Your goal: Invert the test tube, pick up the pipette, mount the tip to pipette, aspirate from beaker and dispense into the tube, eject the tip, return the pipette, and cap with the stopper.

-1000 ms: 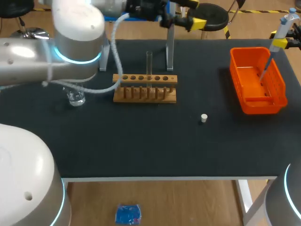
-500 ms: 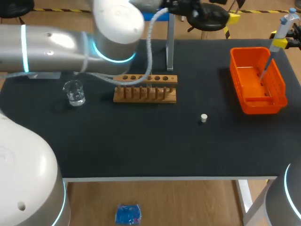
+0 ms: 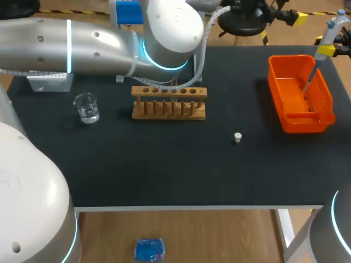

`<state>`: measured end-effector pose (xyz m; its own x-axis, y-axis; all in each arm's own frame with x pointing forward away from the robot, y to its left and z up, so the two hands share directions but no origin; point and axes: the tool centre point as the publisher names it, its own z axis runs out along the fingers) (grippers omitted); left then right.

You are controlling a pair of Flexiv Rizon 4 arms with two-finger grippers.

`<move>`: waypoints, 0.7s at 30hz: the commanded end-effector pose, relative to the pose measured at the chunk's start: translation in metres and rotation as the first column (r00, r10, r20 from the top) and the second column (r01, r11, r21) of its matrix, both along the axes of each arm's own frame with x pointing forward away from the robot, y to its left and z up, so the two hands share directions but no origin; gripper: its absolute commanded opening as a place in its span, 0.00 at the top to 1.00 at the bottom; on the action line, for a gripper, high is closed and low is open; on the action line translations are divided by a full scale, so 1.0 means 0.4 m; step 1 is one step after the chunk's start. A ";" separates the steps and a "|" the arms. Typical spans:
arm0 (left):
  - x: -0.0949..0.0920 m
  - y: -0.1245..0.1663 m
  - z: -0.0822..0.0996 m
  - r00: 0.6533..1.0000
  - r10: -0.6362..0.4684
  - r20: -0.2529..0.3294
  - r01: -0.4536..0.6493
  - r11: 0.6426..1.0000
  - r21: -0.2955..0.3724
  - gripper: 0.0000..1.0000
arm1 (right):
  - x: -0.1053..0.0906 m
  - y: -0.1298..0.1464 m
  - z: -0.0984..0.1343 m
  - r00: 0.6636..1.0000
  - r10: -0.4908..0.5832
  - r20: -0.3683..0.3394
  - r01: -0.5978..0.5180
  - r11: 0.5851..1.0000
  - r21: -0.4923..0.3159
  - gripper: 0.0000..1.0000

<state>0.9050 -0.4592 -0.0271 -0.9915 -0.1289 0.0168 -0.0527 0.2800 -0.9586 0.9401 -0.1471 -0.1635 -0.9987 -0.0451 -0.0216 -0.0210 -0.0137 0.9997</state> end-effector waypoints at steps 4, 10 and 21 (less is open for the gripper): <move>0.013 -0.046 -0.007 1.000 0.002 -0.010 -0.002 1.000 0.007 0.00 | 0.004 -0.004 -0.001 1.000 0.006 0.001 -0.006 1.000 0.000 1.00; 0.013 -0.046 -0.007 1.000 0.002 -0.010 -0.002 1.000 0.007 0.00 | 0.004 -0.004 -0.001 1.000 0.006 0.001 -0.006 1.000 0.000 1.00; 0.013 -0.046 -0.007 1.000 0.002 -0.010 -0.002 1.000 0.007 0.74 | 0.004 -0.004 -0.001 1.000 0.006 0.001 -0.006 1.000 0.000 1.00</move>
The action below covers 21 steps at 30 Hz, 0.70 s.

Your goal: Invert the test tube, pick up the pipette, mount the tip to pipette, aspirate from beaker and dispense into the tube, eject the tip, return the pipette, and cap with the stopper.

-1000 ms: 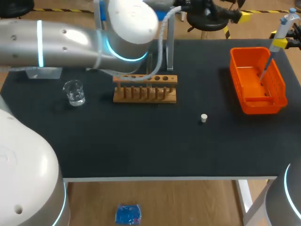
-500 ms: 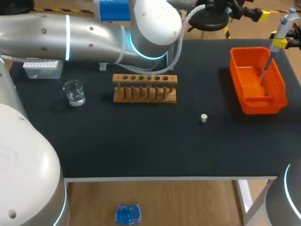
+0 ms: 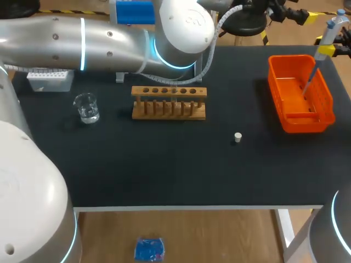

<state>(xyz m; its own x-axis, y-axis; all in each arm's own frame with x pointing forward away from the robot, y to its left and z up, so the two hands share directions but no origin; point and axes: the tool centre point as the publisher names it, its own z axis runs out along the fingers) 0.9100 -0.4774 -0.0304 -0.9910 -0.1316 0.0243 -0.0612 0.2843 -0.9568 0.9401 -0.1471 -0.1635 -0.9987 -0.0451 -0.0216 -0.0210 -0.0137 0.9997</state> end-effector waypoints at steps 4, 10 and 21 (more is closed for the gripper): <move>0.000 0.000 0.002 1.000 -0.001 -0.002 0.001 1.000 0.002 1.00 | 0.004 -0.004 -0.001 1.000 0.006 0.001 -0.006 1.000 0.000 1.00; 0.000 0.000 0.002 1.000 -0.001 -0.002 0.001 1.000 0.002 1.00 | 0.004 -0.004 -0.001 1.000 0.006 0.001 -0.006 1.000 0.000 1.00; 0.000 0.000 0.002 1.000 -0.001 -0.002 0.001 1.000 0.002 1.00 | 0.004 -0.004 -0.001 1.000 0.006 0.001 -0.006 1.000 0.000 1.00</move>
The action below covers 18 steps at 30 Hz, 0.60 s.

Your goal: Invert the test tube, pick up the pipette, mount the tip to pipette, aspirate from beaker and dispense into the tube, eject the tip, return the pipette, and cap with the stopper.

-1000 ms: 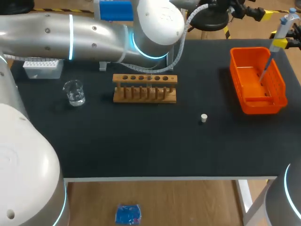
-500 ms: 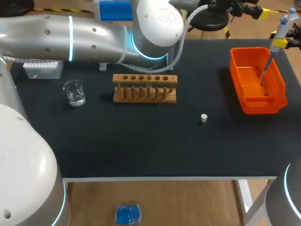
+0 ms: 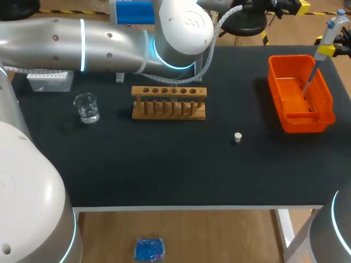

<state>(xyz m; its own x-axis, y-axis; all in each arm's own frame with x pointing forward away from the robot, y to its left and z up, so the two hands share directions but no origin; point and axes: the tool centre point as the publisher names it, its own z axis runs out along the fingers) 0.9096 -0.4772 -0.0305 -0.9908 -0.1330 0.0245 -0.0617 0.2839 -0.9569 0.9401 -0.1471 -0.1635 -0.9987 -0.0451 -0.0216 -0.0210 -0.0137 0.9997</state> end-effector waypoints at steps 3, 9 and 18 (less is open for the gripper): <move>0.001 -0.001 0.002 1.000 -0.002 -0.002 0.002 1.000 0.003 1.00 | 0.004 -0.004 -0.001 1.000 0.006 0.001 -0.006 1.000 0.000 1.00; 0.008 -0.027 -0.007 1.000 -0.004 -0.008 0.004 1.000 0.007 1.00 | 0.004 -0.004 -0.001 1.000 0.006 0.001 -0.006 1.000 0.000 1.00; 0.014 -0.068 -0.030 1.000 -0.015 -0.018 0.014 1.000 -0.027 1.00 | 0.004 -0.004 -0.001 1.000 0.006 0.001 -0.006 1.000 0.000 1.00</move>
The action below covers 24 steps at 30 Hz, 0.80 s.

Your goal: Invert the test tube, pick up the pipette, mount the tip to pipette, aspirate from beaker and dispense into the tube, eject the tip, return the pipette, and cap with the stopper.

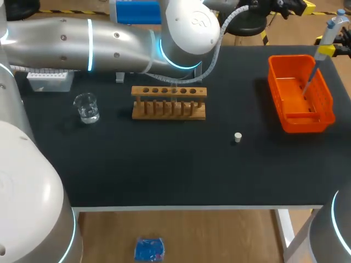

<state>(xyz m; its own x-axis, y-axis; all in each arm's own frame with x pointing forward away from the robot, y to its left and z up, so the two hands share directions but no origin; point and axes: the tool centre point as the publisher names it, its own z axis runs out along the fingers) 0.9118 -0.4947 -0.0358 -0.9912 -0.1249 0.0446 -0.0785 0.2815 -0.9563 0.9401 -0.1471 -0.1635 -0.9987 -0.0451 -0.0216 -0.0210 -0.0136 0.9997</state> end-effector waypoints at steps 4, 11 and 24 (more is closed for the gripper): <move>0.009 -0.042 -0.027 1.000 -0.007 -0.003 0.007 0.999 -0.032 1.00 | 0.004 -0.004 -0.001 1.000 0.006 0.001 -0.006 1.000 0.000 1.00; 0.012 -0.063 -0.051 0.999 0.038 -0.024 -0.039 0.998 -0.051 1.00 | 0.004 -0.004 -0.001 1.000 0.006 0.001 -0.006 1.000 0.000 1.00; 0.014 -0.090 -0.056 0.993 0.116 -0.010 -0.117 0.991 -0.070 1.00 | 0.004 -0.004 -0.001 1.000 0.006 0.001 -0.006 1.000 0.000 1.00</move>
<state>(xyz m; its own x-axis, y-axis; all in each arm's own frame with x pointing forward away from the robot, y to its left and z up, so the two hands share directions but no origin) 0.9190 -0.5236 -0.0544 -0.9715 -0.2286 0.0633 -0.1157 0.2237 -0.9678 0.9401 -0.1471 -0.1635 -0.9987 -0.0452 -0.0216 -0.0210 -0.0137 0.9997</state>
